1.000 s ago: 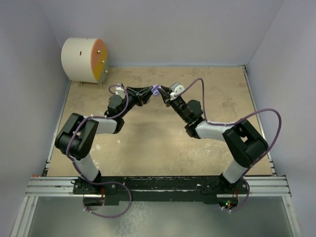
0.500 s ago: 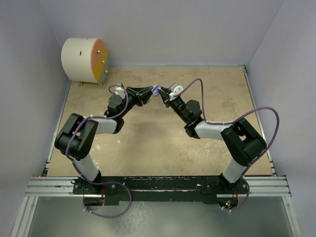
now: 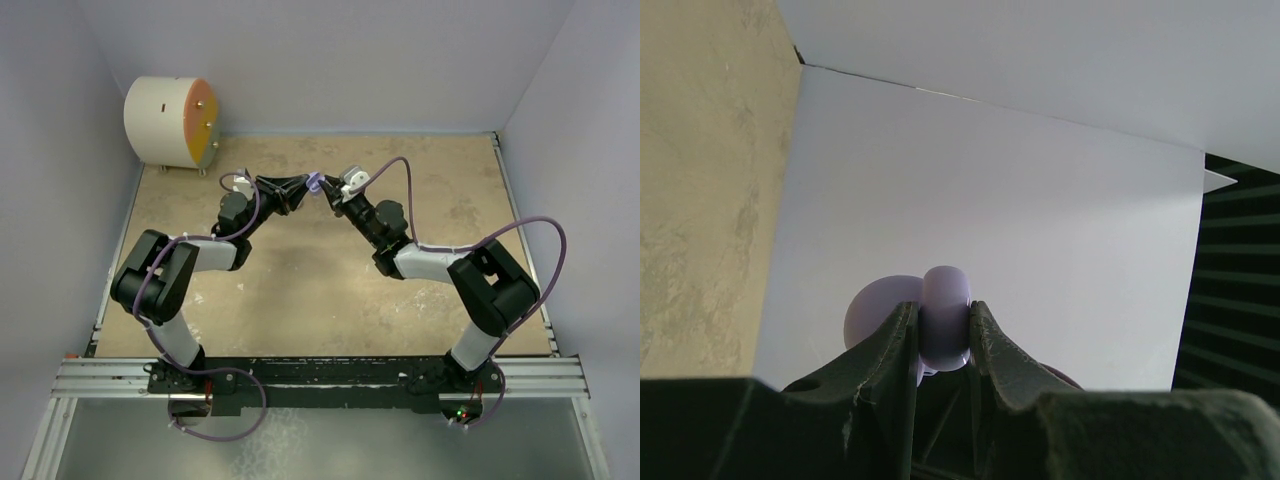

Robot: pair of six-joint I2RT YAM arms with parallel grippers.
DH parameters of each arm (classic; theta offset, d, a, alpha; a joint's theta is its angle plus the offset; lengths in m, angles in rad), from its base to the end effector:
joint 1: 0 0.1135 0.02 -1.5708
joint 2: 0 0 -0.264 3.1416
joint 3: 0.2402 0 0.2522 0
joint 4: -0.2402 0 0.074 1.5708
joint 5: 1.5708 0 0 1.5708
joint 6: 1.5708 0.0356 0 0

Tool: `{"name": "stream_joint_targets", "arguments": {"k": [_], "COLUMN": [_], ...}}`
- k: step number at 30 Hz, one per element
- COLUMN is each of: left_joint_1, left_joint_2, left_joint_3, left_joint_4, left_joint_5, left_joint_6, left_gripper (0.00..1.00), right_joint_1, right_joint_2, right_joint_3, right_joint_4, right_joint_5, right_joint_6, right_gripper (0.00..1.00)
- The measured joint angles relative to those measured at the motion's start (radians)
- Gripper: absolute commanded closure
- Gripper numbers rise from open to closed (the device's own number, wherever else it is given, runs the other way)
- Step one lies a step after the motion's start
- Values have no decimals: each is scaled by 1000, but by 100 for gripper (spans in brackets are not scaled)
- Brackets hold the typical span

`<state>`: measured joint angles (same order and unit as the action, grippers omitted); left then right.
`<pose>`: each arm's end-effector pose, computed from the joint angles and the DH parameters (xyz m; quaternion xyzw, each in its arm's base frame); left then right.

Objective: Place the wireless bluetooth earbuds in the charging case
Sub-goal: Place the earbud in the charging case.

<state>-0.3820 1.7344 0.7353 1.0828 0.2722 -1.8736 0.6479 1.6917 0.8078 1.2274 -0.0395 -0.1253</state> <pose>0.3248 -0.1408 0.2095 -0.3817 0.5604 -0.6982 0.2296 0.2836 0.2164 0.2611 -0.2320 0.5272 0.2221 0.7867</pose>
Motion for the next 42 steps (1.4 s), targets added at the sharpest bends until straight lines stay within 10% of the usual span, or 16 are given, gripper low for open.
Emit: {"name": "stream_joint_targets", "arguments": {"k": [42], "left_joint_1": [0], "left_joint_2": [21], "left_joint_3": [9], "left_joint_4": [29], "left_joint_5": [-14], "left_joint_6": [-1], "left_gripper": [100], "right_joint_1": [0], "right_joint_2": [-122], "right_joint_3": [40], "right_joint_4": [-119], "right_joint_5": [27], "right_joint_6": [72], "right_gripper": [57]}}
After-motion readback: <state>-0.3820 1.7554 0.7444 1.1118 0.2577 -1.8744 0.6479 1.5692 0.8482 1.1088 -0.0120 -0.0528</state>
